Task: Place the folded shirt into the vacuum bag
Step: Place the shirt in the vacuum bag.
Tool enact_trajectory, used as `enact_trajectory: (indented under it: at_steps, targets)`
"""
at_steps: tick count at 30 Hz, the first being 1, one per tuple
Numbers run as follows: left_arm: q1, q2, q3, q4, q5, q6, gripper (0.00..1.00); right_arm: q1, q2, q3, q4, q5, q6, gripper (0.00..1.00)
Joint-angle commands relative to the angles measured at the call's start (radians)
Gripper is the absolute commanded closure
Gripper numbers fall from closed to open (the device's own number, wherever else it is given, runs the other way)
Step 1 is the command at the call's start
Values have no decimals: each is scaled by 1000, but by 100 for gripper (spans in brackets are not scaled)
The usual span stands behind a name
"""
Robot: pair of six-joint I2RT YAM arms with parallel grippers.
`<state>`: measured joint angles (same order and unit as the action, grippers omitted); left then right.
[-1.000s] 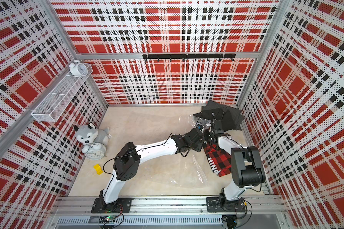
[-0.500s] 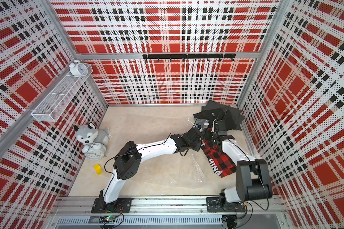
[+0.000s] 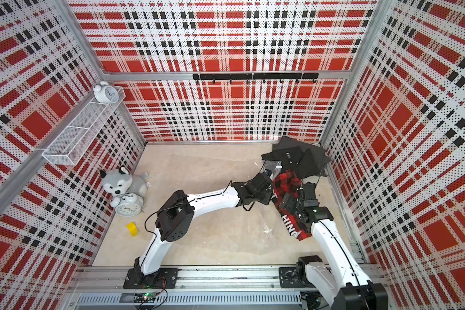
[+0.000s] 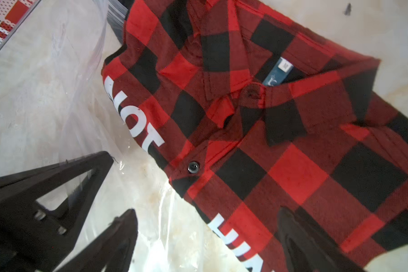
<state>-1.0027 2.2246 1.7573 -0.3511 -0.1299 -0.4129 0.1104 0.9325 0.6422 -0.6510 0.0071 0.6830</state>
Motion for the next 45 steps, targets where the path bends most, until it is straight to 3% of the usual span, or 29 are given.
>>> enact_trajectory:
  at_steps: [1,12,15,23,31,36,40,45]
  targets:
    - [2,37,32,20,11,21,100,18,-27,-21,-68,19,82,6]
    - [18,53,50,32,1,37,100,41,-70,-128,-128,57,151,20]
    - [27,53,43,33,-7,39,100,45,-34,-160,-68,11,152,28]
    - [49,61,45,32,-105,101,100,89,144,-165,101,-62,142,40]
    - [98,56,52,28,-134,142,100,178,297,-45,154,-78,145,40]
    - [79,43,48,22,-82,152,100,181,238,0,21,37,103,33]
    - [54,49,51,15,-30,140,83,181,189,13,-74,99,76,28]
    - [52,70,45,12,-2,105,80,181,189,14,-87,100,51,28]
